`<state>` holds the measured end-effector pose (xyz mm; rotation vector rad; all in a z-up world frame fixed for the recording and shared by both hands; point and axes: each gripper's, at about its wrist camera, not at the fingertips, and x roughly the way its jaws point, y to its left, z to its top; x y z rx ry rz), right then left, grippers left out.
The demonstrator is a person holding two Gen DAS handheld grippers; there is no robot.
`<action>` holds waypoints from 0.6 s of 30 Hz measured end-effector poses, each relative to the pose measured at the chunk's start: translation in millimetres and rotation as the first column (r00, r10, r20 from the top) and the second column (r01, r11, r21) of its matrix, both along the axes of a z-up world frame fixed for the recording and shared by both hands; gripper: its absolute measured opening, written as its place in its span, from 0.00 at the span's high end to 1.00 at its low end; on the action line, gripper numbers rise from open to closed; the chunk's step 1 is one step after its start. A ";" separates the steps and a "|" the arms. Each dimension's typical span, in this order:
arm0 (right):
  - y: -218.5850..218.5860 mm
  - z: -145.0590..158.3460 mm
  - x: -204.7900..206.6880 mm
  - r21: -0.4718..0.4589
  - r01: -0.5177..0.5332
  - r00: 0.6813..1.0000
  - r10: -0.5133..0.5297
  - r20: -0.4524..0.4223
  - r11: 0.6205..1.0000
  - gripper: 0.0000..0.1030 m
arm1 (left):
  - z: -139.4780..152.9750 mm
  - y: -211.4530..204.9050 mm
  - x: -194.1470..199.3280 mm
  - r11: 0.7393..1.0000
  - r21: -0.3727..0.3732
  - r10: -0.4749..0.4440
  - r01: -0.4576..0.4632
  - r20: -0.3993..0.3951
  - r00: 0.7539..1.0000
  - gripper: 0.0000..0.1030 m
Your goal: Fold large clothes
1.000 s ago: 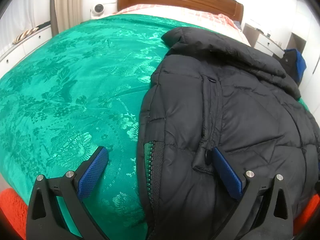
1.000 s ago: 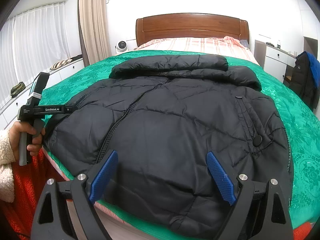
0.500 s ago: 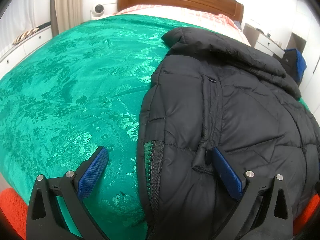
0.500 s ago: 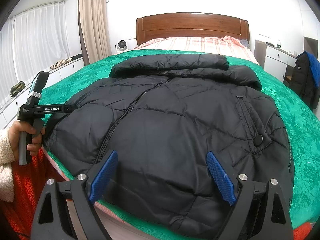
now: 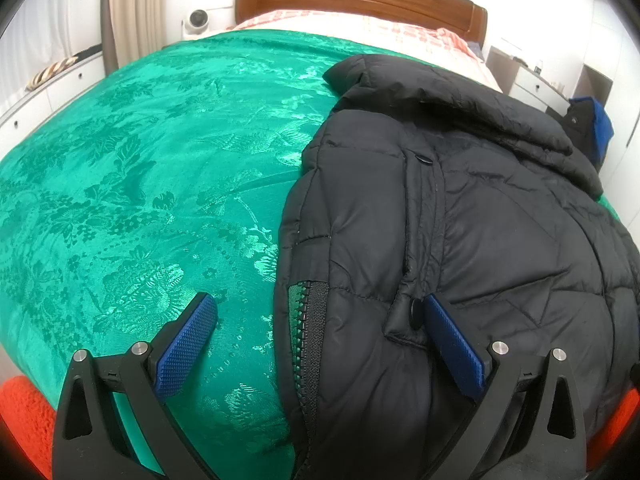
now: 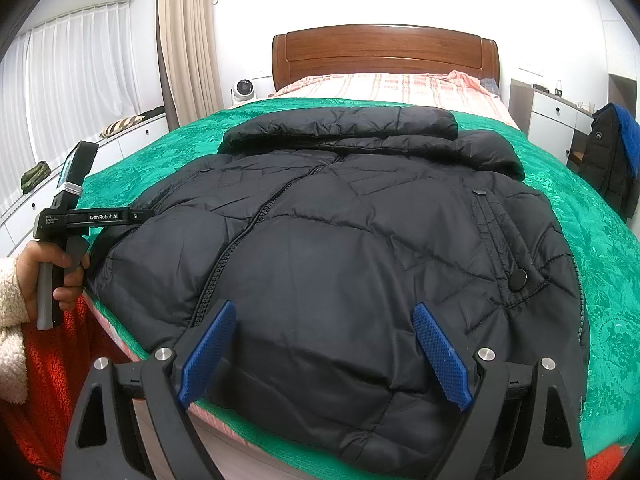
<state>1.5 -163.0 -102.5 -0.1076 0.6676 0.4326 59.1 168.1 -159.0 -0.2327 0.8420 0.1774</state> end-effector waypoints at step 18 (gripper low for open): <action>-10.4 5.2 1.1 0.022 0.037 0.999 -0.037 0.019 0.999 0.13 | -0.4 1.9 1.1 1.000 -0.003 0.000 0.000 -0.003 1.000 0.00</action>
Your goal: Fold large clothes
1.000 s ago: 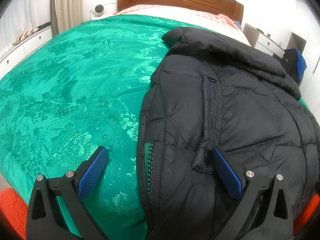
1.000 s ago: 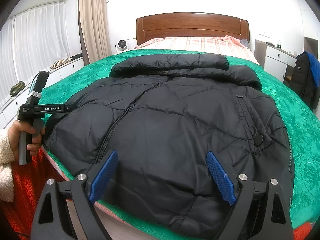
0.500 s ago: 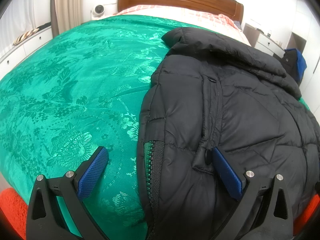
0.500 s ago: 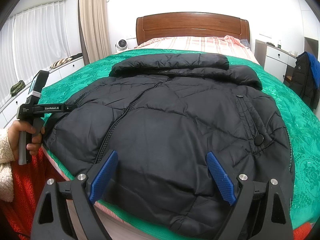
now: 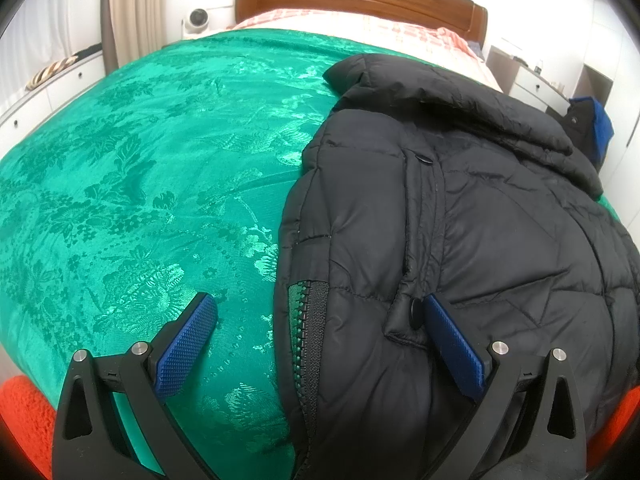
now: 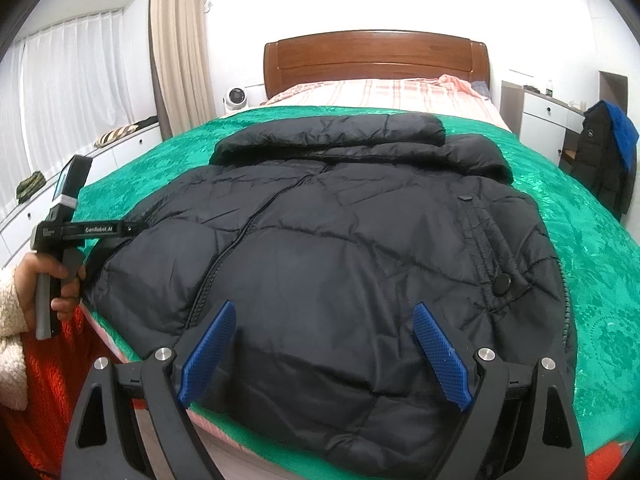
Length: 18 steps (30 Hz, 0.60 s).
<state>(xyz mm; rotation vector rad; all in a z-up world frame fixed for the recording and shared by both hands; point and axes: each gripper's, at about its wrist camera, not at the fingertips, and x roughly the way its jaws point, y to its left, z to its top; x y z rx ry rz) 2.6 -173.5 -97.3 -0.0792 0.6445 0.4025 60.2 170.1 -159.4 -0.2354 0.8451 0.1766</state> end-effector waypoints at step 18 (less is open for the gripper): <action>-1.6 3.0 -1.6 -0.007 0.005 1.000 -0.005 0.012 1.000 0.13 | 15.6 -5.5 -8.9 0.999 0.052 0.000 -0.002 0.036 0.999 0.00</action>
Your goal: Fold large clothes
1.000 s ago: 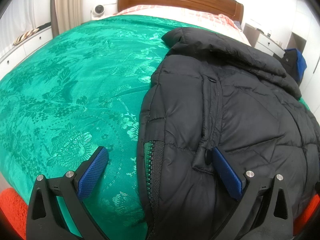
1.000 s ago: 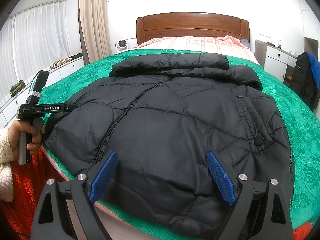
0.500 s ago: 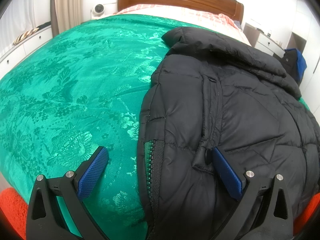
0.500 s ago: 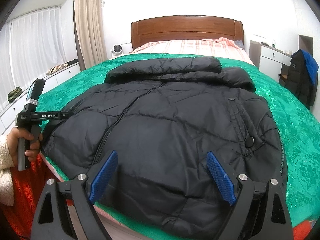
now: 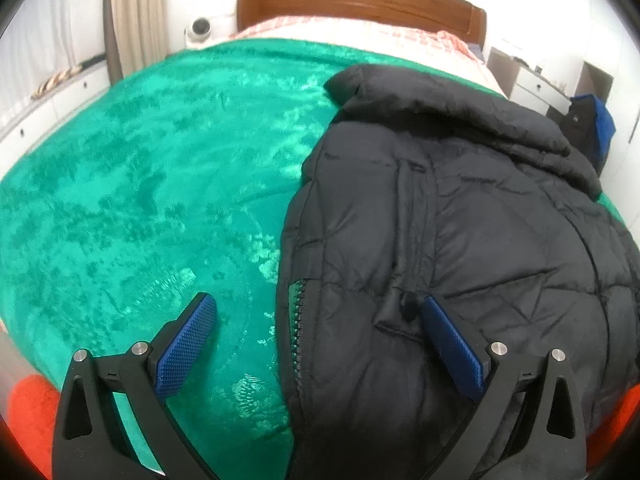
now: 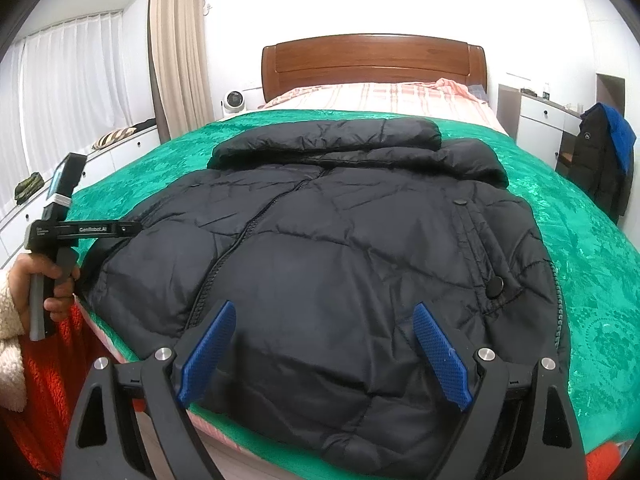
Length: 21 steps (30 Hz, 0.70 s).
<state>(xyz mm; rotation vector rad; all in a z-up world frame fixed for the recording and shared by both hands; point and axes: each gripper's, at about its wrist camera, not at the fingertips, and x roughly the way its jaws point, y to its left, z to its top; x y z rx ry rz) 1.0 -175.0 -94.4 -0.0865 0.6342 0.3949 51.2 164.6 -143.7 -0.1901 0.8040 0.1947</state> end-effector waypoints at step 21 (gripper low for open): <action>-108.1 -3.5 64.8 0.188 0.271 0.962 -0.261 -0.078 0.944 0.12 | -22.2 6.1 10.0 0.992 -0.100 -0.079 0.074 -0.048 0.996 0.00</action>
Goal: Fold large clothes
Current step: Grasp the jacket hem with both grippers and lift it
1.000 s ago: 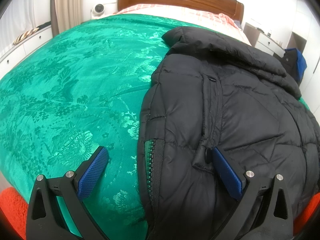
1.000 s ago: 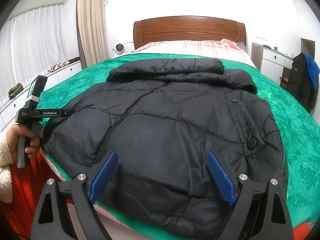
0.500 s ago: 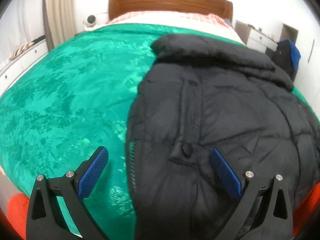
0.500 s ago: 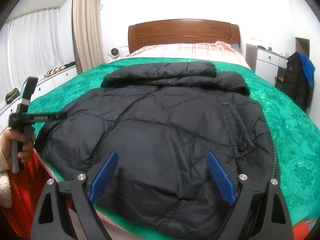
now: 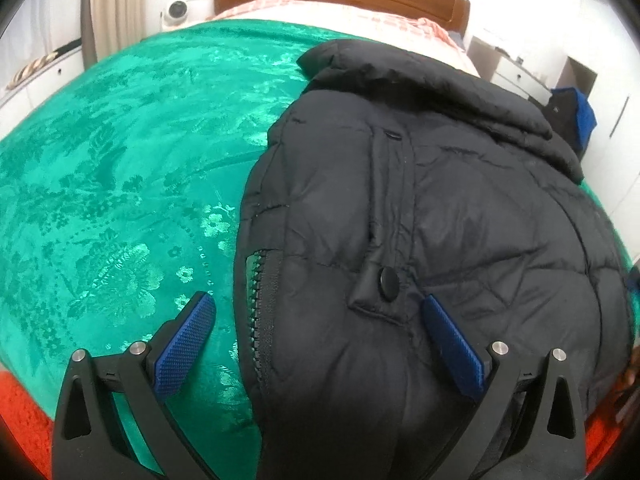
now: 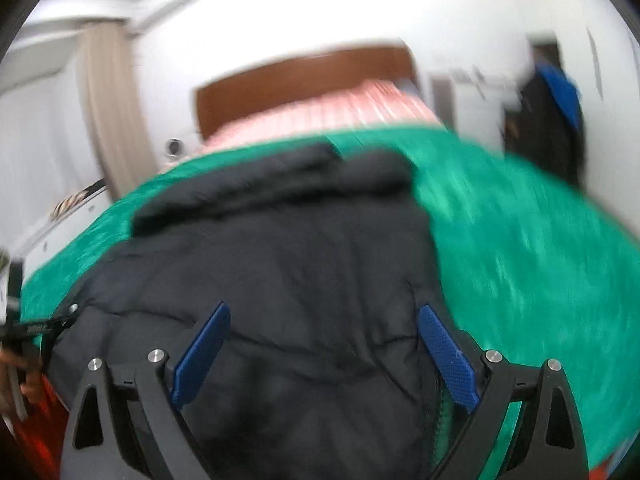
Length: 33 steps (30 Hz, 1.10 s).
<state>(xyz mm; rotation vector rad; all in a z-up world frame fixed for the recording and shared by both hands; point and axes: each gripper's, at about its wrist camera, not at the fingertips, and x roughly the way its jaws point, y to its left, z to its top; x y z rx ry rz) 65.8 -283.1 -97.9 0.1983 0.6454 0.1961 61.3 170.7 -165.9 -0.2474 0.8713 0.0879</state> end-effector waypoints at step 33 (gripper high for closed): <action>-19.8 21.4 -28.9 0.167 -0.190 0.821 0.250 -0.514 0.967 0.82 | 36.1 5.7 -81.9 0.939 -0.305 -0.237 0.157 -0.245 0.940 0.86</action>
